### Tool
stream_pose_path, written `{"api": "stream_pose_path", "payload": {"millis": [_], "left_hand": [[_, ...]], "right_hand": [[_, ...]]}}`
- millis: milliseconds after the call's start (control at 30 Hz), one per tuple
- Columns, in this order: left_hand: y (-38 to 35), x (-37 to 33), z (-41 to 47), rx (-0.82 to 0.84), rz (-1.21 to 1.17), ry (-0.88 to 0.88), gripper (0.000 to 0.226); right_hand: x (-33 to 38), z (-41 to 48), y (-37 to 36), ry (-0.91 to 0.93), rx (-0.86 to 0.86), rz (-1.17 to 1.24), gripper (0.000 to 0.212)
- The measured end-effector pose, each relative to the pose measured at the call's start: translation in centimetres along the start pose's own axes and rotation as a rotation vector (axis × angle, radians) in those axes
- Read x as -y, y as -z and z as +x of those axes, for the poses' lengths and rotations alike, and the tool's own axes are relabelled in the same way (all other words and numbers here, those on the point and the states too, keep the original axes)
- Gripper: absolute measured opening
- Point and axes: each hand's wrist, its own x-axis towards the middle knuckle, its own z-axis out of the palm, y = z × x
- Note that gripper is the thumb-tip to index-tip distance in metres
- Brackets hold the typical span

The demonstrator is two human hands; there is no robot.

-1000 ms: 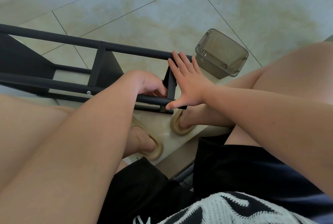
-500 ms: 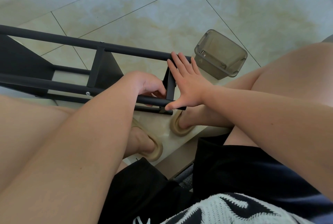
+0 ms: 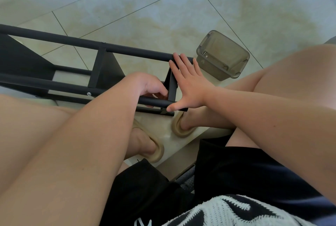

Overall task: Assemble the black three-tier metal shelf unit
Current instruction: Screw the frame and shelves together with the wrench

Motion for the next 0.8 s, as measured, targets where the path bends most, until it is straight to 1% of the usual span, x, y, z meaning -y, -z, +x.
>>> {"api": "stream_pose_path", "payload": {"millis": [100, 167, 200, 300, 333, 433, 567, 700, 800], "left_hand": [[0.04, 0.18, 0.30, -0.031, 0.057, -0.018, 0.040], [0.08, 0.27, 0.27, -0.030, 0.074, -0.026, 0.045], [0.06, 0.20, 0.08, -0.017, 0.074, -0.028, 0.042], [0.06, 0.02, -0.29, 0.024, 0.028, -0.024, 0.017], [0.09, 0.08, -0.15, 0.032, 0.005, -0.018, 0.014], [0.03, 0.22, 0.19, 0.001, -0.005, -0.020, 0.013], [-0.05, 0.21, 0.21, -0.037, 0.061, -0.051, 0.009], [0.15, 0.35, 0.22, 0.035, 0.034, -0.044, 0.017], [0.21, 0.43, 0.40, 0.033, 0.016, -0.033, 0.009]], "right_hand": [[0.02, -0.03, 0.09, 0.001, -0.001, 0.001, 0.146], [0.01, -0.02, 0.10, 0.001, 0.001, 0.003, 0.146], [0.03, -0.02, 0.10, 0.000, 0.002, 0.003, 0.146], [0.11, -0.08, 0.11, -0.003, 0.008, 0.001, 0.146], [0.11, -0.11, 0.12, -0.004, 0.007, -0.002, 0.146], [0.13, -0.15, 0.12, -0.002, 0.005, -0.002, 0.146], [0.13, -0.13, 0.15, -0.002, 0.004, -0.001, 0.146], [0.17, -0.11, 0.11, -0.003, 0.008, 0.000, 0.146], [0.15, -0.18, 0.07, -0.003, 0.006, -0.006, 0.146]]}}
